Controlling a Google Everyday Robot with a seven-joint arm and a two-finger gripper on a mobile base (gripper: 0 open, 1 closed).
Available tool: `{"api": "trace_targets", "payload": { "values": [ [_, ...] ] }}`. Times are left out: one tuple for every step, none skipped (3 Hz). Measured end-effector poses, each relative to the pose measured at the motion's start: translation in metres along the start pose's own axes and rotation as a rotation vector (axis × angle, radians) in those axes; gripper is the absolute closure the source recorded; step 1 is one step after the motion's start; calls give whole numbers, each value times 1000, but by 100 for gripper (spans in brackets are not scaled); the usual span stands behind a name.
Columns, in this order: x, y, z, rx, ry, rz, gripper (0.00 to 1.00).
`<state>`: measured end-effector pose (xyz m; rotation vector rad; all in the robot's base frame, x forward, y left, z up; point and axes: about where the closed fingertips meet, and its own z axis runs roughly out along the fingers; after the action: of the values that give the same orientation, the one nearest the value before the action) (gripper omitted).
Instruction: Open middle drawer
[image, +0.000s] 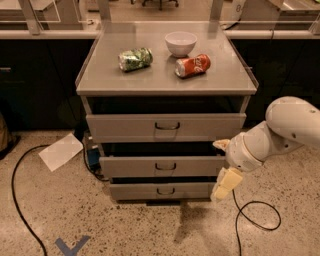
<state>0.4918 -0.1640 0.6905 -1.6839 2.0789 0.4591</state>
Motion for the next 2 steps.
{"api": "trace_targets", "payload": {
  "values": [
    [12, 6, 24, -46, 10, 11, 0],
    [12, 6, 24, -46, 10, 11, 0]
  ]
}}
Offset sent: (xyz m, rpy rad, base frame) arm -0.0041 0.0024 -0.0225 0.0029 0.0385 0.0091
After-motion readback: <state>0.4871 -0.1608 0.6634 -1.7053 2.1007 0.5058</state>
